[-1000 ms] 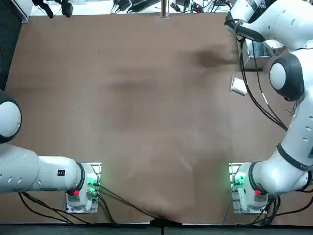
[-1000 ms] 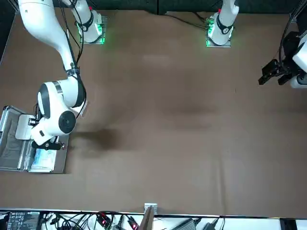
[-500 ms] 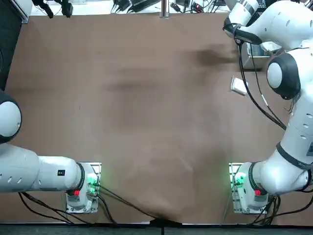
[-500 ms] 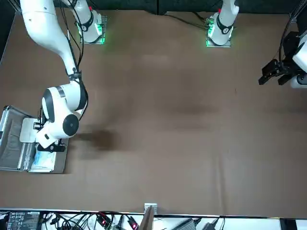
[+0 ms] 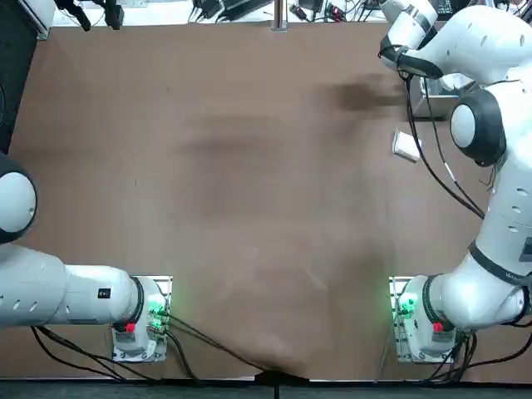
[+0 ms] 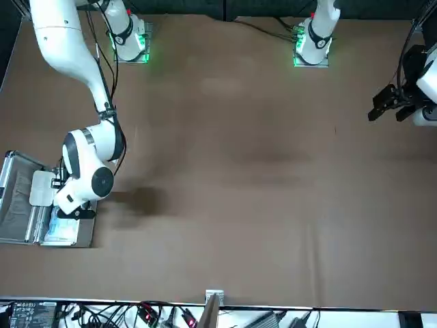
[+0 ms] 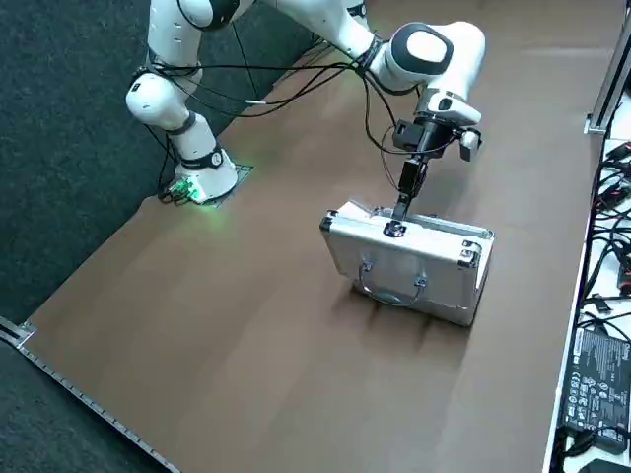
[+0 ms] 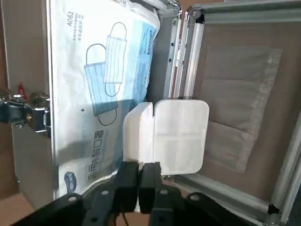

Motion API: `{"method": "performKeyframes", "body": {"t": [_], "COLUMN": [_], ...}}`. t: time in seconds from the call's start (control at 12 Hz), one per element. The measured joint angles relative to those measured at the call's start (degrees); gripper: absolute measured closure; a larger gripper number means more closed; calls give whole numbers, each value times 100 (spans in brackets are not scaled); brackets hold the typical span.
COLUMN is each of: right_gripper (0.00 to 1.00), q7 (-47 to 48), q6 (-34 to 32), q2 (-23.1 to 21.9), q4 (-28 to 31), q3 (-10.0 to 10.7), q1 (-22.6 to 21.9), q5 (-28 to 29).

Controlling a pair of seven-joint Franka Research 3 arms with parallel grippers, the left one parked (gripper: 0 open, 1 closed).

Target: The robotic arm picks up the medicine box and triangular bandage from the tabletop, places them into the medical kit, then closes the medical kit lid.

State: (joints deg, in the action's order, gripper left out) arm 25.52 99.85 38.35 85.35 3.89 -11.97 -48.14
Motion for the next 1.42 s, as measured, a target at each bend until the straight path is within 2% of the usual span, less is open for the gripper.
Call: {"method": "performKeyframes", "body": {"t": [0.17, 0.25, 0.33, 0.5, 0.58, 0.83, 1.08, 1.42], "right_gripper": [89, 89, 82, 60, 36, 1, 0, 0], "q7": [3, 3, 4, 5, 5, 4, -39, -631], "q6": [4, 4, 4, 8, 61, 127, 155, 164], "q2": [31, 47, 66, 107, 133, 136, 70, -270], "q4": [0, 0, 0, 0, 13, 19, -10, -56], "q3": [0, 0, 0, 0, 0, 1, 1, 5], "q1": [0, 0, 3, 11, 31, 93, 214, 539], "q5": [0, 0, 0, 0, 0, 0, 236, 1088]}}
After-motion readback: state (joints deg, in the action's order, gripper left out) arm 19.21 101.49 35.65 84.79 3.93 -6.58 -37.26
